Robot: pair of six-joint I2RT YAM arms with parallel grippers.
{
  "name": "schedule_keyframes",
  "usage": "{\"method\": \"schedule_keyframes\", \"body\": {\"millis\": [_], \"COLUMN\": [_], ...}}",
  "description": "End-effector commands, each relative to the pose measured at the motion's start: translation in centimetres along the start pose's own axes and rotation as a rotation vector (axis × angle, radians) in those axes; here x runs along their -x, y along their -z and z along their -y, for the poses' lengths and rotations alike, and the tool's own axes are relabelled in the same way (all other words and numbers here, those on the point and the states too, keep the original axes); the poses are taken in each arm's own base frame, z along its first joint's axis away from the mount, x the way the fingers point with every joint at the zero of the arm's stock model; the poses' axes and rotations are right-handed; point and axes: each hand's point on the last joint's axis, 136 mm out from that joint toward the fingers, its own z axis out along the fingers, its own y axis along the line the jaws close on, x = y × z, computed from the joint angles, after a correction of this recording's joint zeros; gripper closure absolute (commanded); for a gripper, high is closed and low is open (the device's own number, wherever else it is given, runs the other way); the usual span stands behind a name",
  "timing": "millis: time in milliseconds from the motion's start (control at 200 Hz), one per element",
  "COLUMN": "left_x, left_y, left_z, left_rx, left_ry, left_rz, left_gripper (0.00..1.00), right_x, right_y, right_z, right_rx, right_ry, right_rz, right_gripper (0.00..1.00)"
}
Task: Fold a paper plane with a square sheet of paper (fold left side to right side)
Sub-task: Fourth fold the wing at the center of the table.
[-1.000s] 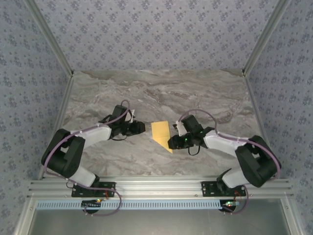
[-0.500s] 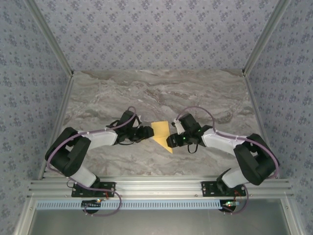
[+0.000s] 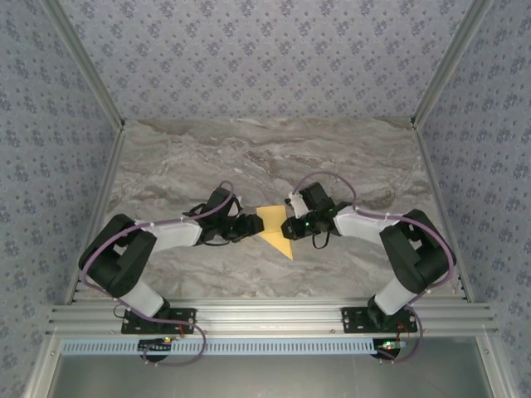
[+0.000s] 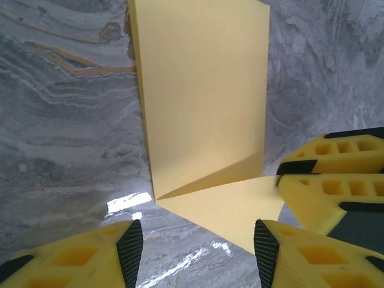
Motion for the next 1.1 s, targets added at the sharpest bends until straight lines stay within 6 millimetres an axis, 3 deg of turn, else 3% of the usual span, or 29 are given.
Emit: {"method": "schedule_keyframes", "body": {"millis": [0, 195, 435, 560, 745, 909, 1094], "left_x": [0.7, 0.3, 0.3, 0.6, 1.1, 1.2, 1.2], "left_y": [-0.5, -1.2, -2.5, -3.0, -2.7, -2.2, -2.1], "left_z": [1.4, 1.8, 2.9, 4.1, 5.1, 5.6, 5.6], "left_rx": [-0.021, -0.022, -0.051, -0.092, -0.115, -0.12, -0.103], "left_ry": [-0.015, -0.023, -0.024, -0.022, -0.022, -0.009, 0.029], "left_rz": [0.007, -0.012, -0.031, -0.034, -0.024, -0.017, -0.027], "left_gripper": [0.46, 0.45, 0.46, 0.51, 0.58, 0.57, 0.56], "right_x": [0.6, 0.4, 0.3, 0.6, 0.9, -0.6, -3.1], "right_y": [0.3, 0.8, 0.7, 1.6, 4.9, 6.3, 4.1], "right_z": [0.2, 1.1, 0.7, 1.0, 1.2, -0.6, -3.0], "right_rx": [-0.011, -0.058, -0.034, -0.07, -0.164, -0.163, -0.181], "right_ry": [0.014, 0.015, 0.009, 0.017, 0.051, 0.122, 0.226], "right_rz": [0.0, 0.002, 0.001, 0.024, 0.113, 0.162, 0.145], "right_gripper": [0.88, 0.89, 0.88, 0.76, 0.56, 0.51, 0.5]}}
